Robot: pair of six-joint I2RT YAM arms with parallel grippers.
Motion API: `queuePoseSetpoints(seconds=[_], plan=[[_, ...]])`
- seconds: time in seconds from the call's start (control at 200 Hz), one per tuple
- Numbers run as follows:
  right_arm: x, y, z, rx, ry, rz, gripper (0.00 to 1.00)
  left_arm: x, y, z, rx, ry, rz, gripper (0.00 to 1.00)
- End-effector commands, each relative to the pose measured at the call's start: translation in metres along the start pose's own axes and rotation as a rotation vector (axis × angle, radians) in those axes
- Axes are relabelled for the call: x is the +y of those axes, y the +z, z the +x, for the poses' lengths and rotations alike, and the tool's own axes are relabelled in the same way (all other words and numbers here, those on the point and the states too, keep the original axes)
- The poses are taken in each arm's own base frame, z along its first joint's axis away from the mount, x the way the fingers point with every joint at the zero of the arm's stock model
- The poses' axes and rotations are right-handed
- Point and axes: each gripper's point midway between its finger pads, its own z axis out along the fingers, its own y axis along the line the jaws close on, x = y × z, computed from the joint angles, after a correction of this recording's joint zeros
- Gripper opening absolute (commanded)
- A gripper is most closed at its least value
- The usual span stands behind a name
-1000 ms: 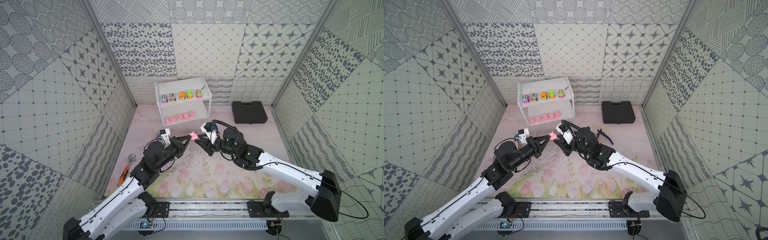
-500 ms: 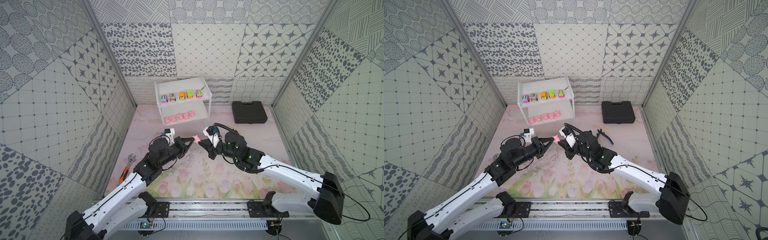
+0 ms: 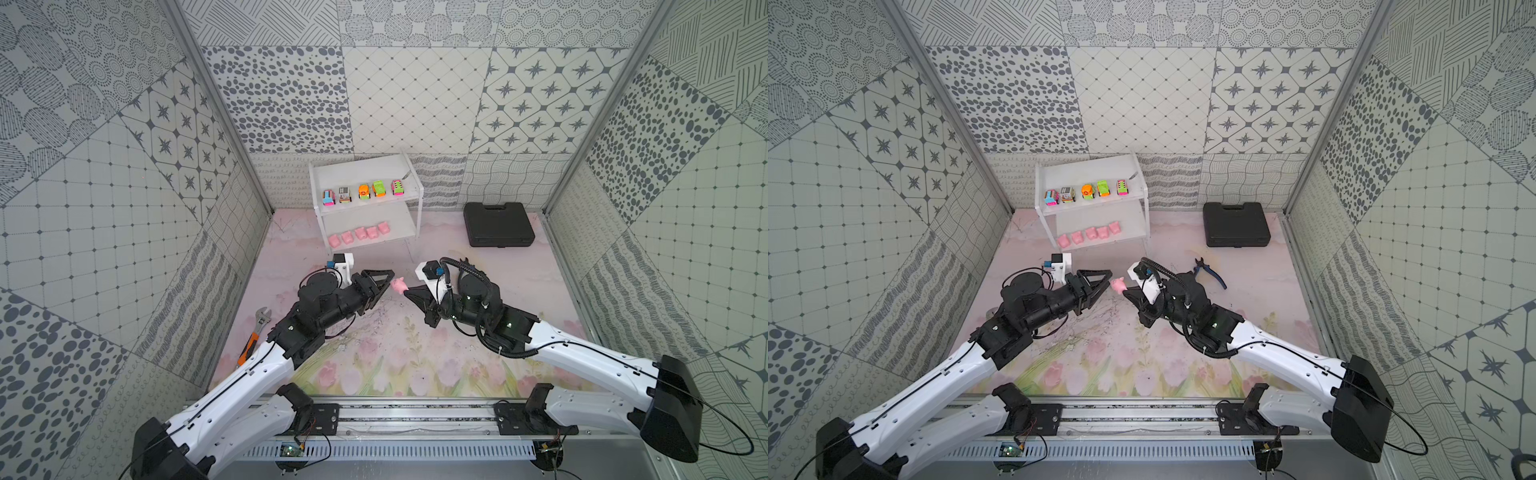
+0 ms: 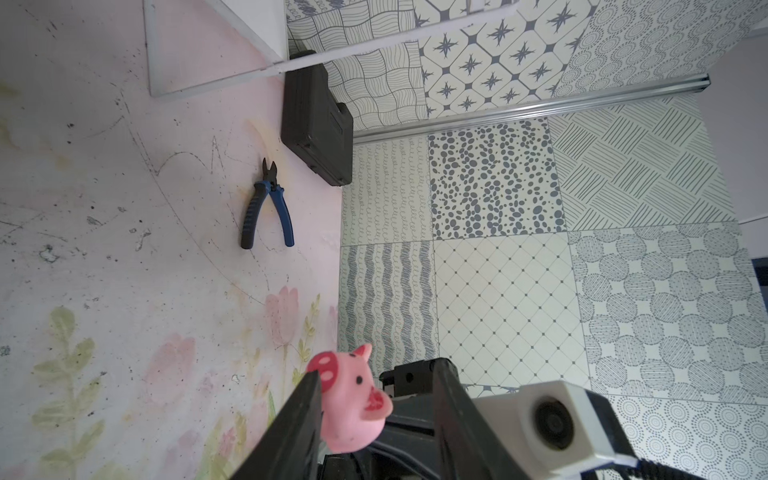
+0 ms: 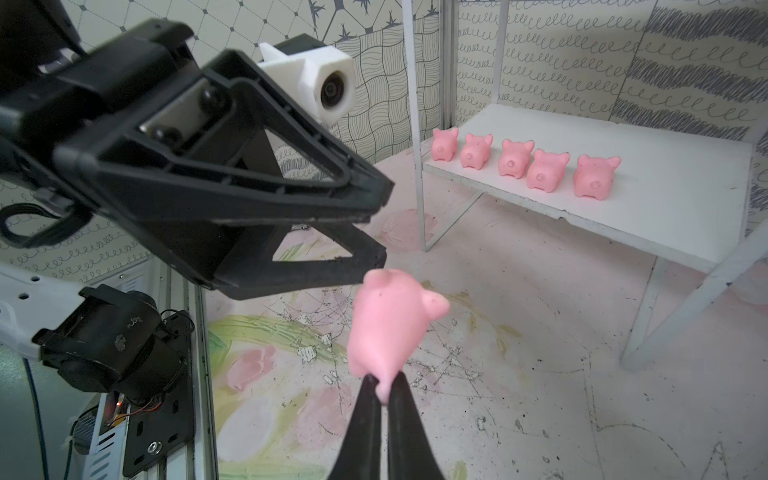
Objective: Organize plastic toys on shelves
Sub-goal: Place the plastic toy on the shelf.
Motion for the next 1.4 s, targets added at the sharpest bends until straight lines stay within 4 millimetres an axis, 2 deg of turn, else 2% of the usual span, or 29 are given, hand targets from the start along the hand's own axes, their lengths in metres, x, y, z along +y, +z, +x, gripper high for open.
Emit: queuePoseSetpoints(seconds=[0.0, 0.255, 0.42, 0.68, 0.976, 1.231, 1.396], plan=[[0.002, -0.009, -0.015, -0.074, 0.002, 0.001, 0.00, -0.011, -0.012, -0.010, -0.070, 0.072, 0.027, 0.48], [-0.008, -0.020, -0.010, -0.092, 0.021, 0.053, 0.00, 0.012, -0.036, -0.023, -0.184, 0.086, -0.069, 0.49], [-0.014, -0.025, -0.008, -0.096, 0.027, 0.078, 0.00, 0.023, -0.043, -0.024, -0.208, 0.078, -0.097, 0.49], [-0.021, -0.032, -0.003, -0.100, 0.032, 0.104, 0.00, 0.029, -0.047, -0.027, -0.230, 0.092, -0.122, 0.51], [-0.030, -0.041, 0.000, -0.120, 0.026, 0.145, 0.00, 0.038, -0.049, -0.027, -0.232, 0.108, -0.152, 0.64], [-0.044, -0.037, 0.004, -0.125, 0.026, 0.177, 0.00, 0.054, -0.060, -0.027, -0.266, 0.118, -0.171, 0.65], [-0.062, -0.023, 0.004, -0.122, 0.016, 0.214, 0.00, 0.072, -0.070, -0.029, -0.286, 0.181, -0.260, 0.65]])
